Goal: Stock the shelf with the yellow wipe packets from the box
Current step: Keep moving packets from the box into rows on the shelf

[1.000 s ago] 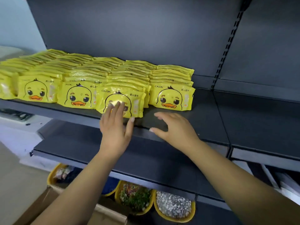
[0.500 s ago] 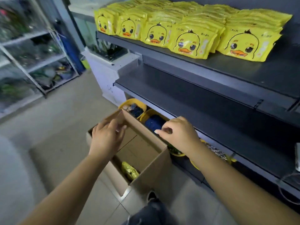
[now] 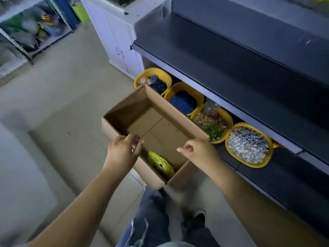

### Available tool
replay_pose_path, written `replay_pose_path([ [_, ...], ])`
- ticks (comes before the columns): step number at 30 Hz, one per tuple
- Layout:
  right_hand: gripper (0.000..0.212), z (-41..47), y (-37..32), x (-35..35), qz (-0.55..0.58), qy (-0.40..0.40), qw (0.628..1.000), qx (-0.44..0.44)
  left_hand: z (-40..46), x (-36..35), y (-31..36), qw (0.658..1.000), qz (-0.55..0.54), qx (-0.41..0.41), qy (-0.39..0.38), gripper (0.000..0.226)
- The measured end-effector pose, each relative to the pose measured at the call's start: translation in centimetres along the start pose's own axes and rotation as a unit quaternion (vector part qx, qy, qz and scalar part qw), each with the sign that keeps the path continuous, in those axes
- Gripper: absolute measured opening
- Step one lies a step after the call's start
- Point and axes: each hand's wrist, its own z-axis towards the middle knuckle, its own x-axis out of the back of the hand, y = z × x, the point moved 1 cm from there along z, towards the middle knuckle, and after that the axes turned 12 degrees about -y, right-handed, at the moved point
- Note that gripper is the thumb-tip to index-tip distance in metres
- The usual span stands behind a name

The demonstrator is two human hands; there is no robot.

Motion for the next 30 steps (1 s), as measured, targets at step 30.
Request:
replay_pose_path([
  [30,0.023,27.5,11.9,-27.6,0.262,-0.228,0.922,-0.17,19.7,-17.2,-16.3,0.979,0.117,-0.134,-0.101,0.037],
])
